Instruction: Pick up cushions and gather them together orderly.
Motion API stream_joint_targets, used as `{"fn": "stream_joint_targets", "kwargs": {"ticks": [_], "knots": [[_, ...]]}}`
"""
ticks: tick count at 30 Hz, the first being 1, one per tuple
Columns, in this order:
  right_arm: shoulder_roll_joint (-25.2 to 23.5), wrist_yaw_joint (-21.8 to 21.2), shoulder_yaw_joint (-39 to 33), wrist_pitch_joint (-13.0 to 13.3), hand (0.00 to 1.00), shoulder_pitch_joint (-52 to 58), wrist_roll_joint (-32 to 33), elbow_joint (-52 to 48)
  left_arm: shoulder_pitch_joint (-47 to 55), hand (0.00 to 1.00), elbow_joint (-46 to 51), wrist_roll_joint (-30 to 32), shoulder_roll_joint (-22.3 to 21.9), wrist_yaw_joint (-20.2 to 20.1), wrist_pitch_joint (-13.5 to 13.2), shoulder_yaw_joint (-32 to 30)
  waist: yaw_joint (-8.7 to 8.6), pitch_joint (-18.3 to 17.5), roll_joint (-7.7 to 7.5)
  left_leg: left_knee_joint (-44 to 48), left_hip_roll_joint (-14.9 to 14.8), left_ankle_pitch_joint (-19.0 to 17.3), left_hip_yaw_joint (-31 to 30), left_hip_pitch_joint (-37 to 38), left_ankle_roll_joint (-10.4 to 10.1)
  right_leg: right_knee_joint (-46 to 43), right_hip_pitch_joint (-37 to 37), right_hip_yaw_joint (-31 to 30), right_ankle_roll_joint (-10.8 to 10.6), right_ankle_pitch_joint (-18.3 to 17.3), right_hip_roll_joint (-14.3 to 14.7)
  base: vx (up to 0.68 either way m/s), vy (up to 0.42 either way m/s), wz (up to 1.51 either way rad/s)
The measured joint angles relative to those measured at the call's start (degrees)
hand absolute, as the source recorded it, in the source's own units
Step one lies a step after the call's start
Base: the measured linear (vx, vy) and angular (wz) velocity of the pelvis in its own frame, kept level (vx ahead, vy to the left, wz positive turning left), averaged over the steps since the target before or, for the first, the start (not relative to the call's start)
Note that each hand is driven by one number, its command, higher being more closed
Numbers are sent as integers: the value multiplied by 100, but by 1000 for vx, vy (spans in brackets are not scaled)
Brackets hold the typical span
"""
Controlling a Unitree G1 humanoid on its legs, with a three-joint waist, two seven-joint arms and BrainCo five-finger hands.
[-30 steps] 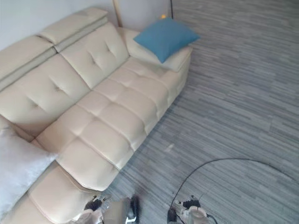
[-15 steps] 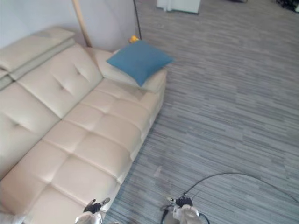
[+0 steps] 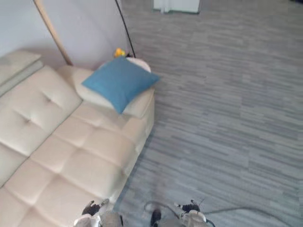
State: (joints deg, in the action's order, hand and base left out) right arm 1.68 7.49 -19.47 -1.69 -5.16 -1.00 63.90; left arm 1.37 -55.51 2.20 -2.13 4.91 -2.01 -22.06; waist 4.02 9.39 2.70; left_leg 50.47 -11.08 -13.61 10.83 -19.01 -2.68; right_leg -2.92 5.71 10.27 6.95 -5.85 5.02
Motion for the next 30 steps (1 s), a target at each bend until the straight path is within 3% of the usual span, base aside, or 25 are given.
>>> {"fn": "stream_joint_targets", "kwargs": {"ticks": [2, 3, 4, 6, 7, 8, 9, 11, 12, 14, 17, 19, 20, 21, 22, 23, 24, 26, 28, 29, 30], "knots": [[-9, 13, -93, 8, 0, -42, -2, -41, -82, 0, 58, -2, -92, 6, 29, 65, 133, 6, 41, -1895, 465, 130, -108, -177, -96, 204, 201, -328, -131, -80, 3, 533, 3, -93], [30, 21, -226, 1, 0, -6, -5, -16, -126, 0, 31, -4, -114, 4, 78, 77, 228, -42, 134, -2927, 610, 551, -293, -177, -66, 340, 355, -544, -248, -158, 76, 434, 71, -96], [30, 23, -247, -3, 0, 2, -7, -17, -122, 0, 21, -12, -136, 4, 100, 65, 251, -54, 167, -3062, 608, 690, -351, -173, -29, 347, 390, -612, -273, -193, 114, 450, 138, -87], [-67, 26, -268, -19, 0, 34, -13, -23, -113, 0, 14, -26, -176, -1, 153, -47, 318, -101, 224, -2930, 596, 1203, -458, -78, 242, 261, 661, -887, -444, -483, 146, 461, 165, -78], [-164, 16, -244, -39, 0, 124, -16, -93, -115, 0, 23, -15, -160, 3, 181, -101, 283, -204, 66, -2933, 655, 965, -292, 27, 313, -75, 604, -1000, -601, -587, -17, 547, 156, -69], [-165, 5, -229, -49, 0, 201, -17, -180, -142, 0, 40, -16, -139, 4, 174, -73, 301, -243, 21, -3029, 655, 827, -160, 177, 344, -559, 392, -1082, -690, -642, -81, 612, 181, -64], [-205, -11, -231, -48, 0, 228, -30, -201, -145, 0, 51, -14, -148, -11, 161, -50, 316, -257, -12, -3165, 660, 670, 6, 417, 290, -1505, 21, -1075, -969, -778, -163, 476, 163, -71], [-230, -46, -250, -48, 0, 268, -89, -227, -143, 0, -20, -15, -136, -8, 182, -33, 294, -250, -15, -3189, 738, 390, 143, 911, 350, -3555, -773, -798, -1779, -574, -455, 436, 156, -48], [-204, -65, -278, -32, 0, 241, -123, -217, -137, 0, -56, -15, -120, -5, 185, 42, 254, -245, -5, -3187, 776, 287, 145, 1103, 357, -4126, -942, -576, -1827, -531, -622, 429, 130, 5], [-127, -72, -276, -28, 0, 241, -143, -174, -129, 0, -158, -14, -68, -2, 179, 196, 214, -249, 24, -3418, 816, 167, 144, 1691, 382, -4583, -1218, 275, -1267, -819, -1203, 412, 55, 28], [-99, -88, -226, -10, 0, 103, -142, 12, -73, 0, -159, -8, 31, 36, 180, 199, 196, -266, 86, -3930, 677, 170, 1, 2244, 378, -3458, -1667, 558, -1088, -912, -1315, 458, -79, 27], [-35, -101, -178, -9, 0, 69, -141, 17, -46, 0, -252, -8, 117, 53, 182, 304, 146, -261, 92, -4170, 589, 138, -120, 2461, 311, -2289, -1910, 219, -1135, -619, -1210, 355, -180, 40], [2, -109, -114, -12, 0, 67, -139, 20, -4, 0, -259, -9, 159, 53, 187, 326, 108, -239, 54, -4194, 593, 53, -248, 2544, 150, -1598, -1927, -200, -1154, -191, -1138, 278, -182, 46], [15, -110, -49, -12, 0, 81, -139, 39, 31, 0, -259, -9, 191, 53, 192, 325, 76, -237, -49, -4190, 643, -15, -358, 2588, 47, -1263, -1936, -497, -1163, 192, -1137, 351, -288, 68], [6, -131, -19, -27, 0, 142, -127, 76, 61, 0, -271, -11, 294, 57, 194, 317, 26, -233, -295, -4153, 769, -169, -554, 2717, -105, -1228, -1969, -779, -1067, 649, -1175, 285, -288, 59], [82, -140, -9, -40, 0, 143, -128, 92, 45, 0, -338, -13, 224, 73, 208, 306, -10, -227, -128, -4101, 648, -215, -689, 2749, -150, -1533, -1968, -592, -1010, 505, -1105, 380, -368, 72], [188, -139, -18, -62, 0, 113, -127, 104, 116, 0, -358, -11, 128, 59, 203, 278, -42, -321, -25, -3849, 534, -209, -872, 2619, -155, -1542, -1934, -456, -946, 193, -1047, 391, -371, 46], [237, -147, -57, -67, 0, 107, -124, 136, 119, 0, -333, -10, -24, 49, 177, 220, -31, -323, 85, -2818, 369, -206, -1114, 2096, -153, -1469, -1787, -254, -892, -19, -968, 341, -333, 45], [248, -139, -54, -95, 0, 86, -88, 238, 93, 0, -239, -2, -78, 21, 178, 59, -54, -256, 144, -1036, 77, 154, -1195, 1254, -279, -1423, -1427, 105, -692, -215, -888, 302, -278, 64], [251, -122, -52, -114, 0, 153, -45, 242, 112, 0, -199, -9, -60, 6, 166, 53, -49, -230, 142, -295, -158, 287, -930, 968, -144, -1280, -1092, 292, -622, -293, -854, 354, -221, 77], [223, -103, -54, -112, 0, 211, -10, 241, 108, 0, -159, -6, -32, 2, 136, 57, -46, -209, 104, 40, -272, 159, -664, 782, 6, -1070, -747, 475, -610, -312, -861, 303, -160, 79]]}}
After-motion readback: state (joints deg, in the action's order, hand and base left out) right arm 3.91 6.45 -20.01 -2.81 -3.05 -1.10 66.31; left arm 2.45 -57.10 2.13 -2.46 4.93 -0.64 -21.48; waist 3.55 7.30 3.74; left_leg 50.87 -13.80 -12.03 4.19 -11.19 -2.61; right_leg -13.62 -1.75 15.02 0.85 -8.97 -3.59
